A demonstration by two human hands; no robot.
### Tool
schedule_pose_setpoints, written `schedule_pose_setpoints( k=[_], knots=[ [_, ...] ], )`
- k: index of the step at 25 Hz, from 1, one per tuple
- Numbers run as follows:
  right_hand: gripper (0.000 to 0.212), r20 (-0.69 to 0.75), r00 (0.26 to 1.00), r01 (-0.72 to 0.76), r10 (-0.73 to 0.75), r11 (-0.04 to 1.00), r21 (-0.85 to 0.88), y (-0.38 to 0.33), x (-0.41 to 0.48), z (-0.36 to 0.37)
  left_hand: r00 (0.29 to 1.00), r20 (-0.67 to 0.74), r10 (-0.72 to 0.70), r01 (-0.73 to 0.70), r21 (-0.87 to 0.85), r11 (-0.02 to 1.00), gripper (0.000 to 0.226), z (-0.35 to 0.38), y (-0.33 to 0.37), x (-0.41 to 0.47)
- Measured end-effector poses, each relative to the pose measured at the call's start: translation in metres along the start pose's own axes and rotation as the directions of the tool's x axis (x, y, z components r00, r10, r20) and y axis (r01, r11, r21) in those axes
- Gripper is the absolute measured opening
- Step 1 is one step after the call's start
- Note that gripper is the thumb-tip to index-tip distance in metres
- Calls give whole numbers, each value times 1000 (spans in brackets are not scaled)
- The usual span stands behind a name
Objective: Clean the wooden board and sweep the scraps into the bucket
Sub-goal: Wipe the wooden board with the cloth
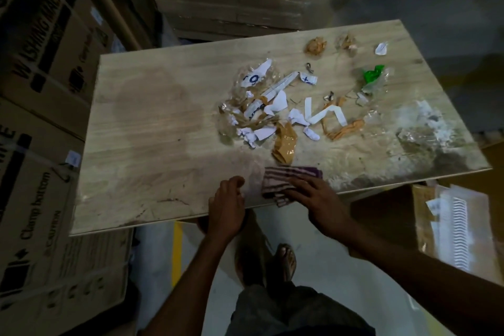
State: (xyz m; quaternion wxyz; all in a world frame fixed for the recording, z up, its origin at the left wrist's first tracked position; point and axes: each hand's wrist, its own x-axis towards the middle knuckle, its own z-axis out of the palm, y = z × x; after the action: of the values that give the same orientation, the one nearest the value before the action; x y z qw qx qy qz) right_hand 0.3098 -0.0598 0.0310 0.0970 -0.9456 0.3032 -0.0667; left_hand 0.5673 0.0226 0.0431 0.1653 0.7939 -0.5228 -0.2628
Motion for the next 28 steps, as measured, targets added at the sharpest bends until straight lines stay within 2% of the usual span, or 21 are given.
schedule_pose_setpoints(
  k=[2, 6, 9, 10, 12, 15, 16, 17, 19, 21, 23, 24, 26, 28],
  knots=[
    [74, 3, 999, -47, 47, 999, 9, 29, -1, 5, 998, 32, 51, -52, 13, 999, 32, 10, 12, 4],
    [45, -55, 990, -124, 126, 991, 44, 51, 67, -11, 990, 85, 111, -114, 31, 993, 32, 20, 33, 17],
    [48, -191, 940, -256, 284, 954, 158, 43, 73, -32, 966, 157, 205, -205, -12, 979, 43, 26, 50, 22],
    [52, -254, 900, -309, 355, 929, 203, 39, 61, -39, 952, 188, 242, -240, -31, 970, 48, 30, 56, 24],
    [61, -342, 769, -454, 540, 838, 303, 35, 29, -49, 929, 251, 271, -283, 13, 959, 57, 42, 72, 31],
    [69, -278, 478, -757, 833, 551, 351, 50, 3, -45, 908, 322, 268, -331, 159, 930, 67, 62, 104, 44],
    [70, -226, 412, -833, 882, 466, 298, 57, 6, -39, 900, 338, 275, -349, 181, 920, 68, 66, 110, 47],
    [71, -183, 408, -865, 895, 442, 237, 64, 14, -33, 894, 352, 275, -355, 186, 916, 70, 69, 114, 50],
    [72, -137, 491, -833, 861, 509, 215, 74, 41, -25, 889, 363, 279, -363, 185, 913, 72, 71, 113, 53],
    [71, -112, 564, -762, 818, 568, 310, 79, 73, -26, 892, 363, 270, -361, 213, 908, 68, 71, 113, 53],
    [71, -105, 621, -678, 777, 600, 425, 79, 89, -33, 934, 297, 199, -283, 278, 918, 62, 78, 124, 51],
    [69, -130, 623, -629, 771, 593, 503, 81, 86, -38, 958, 251, 140, -217, 310, 926, 62, 83, 135, 50],
    [59, -259, 573, -507, 777, 585, 634, 90, 65, -52, 984, 167, 58, -110, 324, 940, 62, 96, 158, 48],
    [52, -405, 486, -432, 774, 616, 658, 115, 29, -70, 984, 140, 107, -145, 293, 945, 61, 113, 183, 47]
  ],
)
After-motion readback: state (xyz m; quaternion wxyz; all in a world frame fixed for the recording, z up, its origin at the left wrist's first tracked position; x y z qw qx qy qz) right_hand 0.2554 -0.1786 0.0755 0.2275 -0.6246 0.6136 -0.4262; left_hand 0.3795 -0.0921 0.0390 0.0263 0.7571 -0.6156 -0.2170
